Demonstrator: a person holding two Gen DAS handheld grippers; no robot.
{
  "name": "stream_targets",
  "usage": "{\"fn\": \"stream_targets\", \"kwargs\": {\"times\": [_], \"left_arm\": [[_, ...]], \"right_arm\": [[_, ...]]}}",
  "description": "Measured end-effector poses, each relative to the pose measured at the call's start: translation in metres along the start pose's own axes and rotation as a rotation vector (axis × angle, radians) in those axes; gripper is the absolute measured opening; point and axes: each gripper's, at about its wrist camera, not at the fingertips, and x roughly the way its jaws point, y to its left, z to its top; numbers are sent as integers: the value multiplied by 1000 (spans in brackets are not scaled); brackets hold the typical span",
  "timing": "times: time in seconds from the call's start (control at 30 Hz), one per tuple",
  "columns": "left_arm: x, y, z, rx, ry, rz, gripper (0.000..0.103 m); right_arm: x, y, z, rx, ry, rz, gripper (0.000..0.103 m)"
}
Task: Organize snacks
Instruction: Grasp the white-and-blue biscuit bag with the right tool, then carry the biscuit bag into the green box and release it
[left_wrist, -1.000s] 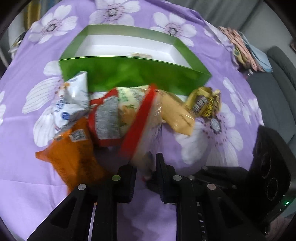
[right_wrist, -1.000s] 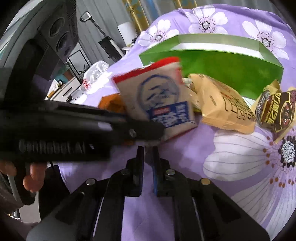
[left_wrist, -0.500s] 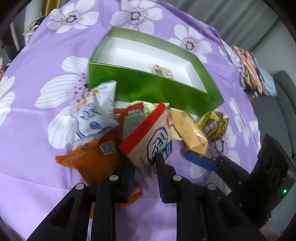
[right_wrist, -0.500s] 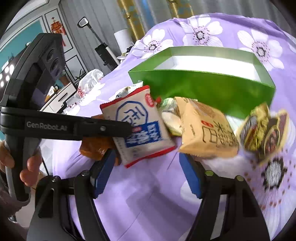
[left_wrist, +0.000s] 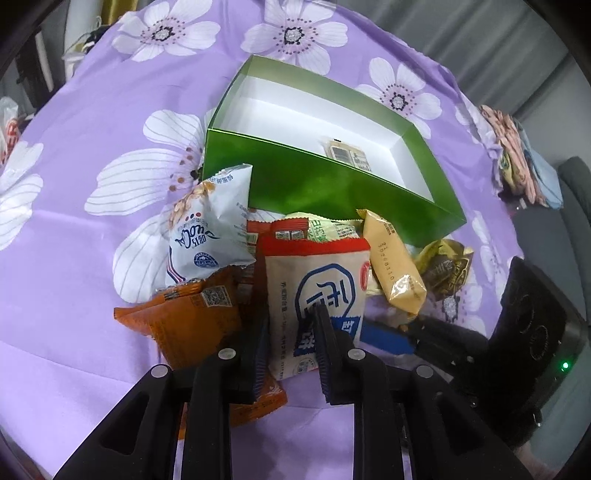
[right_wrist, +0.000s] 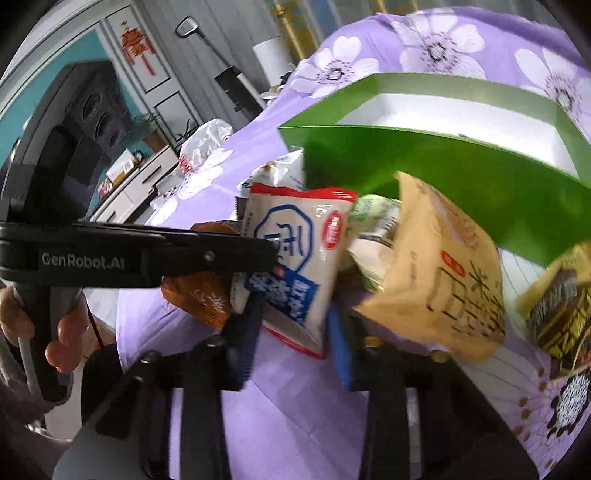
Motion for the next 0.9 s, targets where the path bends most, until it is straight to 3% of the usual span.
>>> {"fn": "stream_targets", "kwargs": {"times": [0.37, 0.9], "left_arm": [[-10, -17, -4, 46, -16, -20, 22], [-57, -49, 9, 143, -142, -43, 22]], "right_arm": [[-26, 10, -13, 35, -59, -46, 24], [-76, 28, 7, -23, -195, -88, 24]]}}
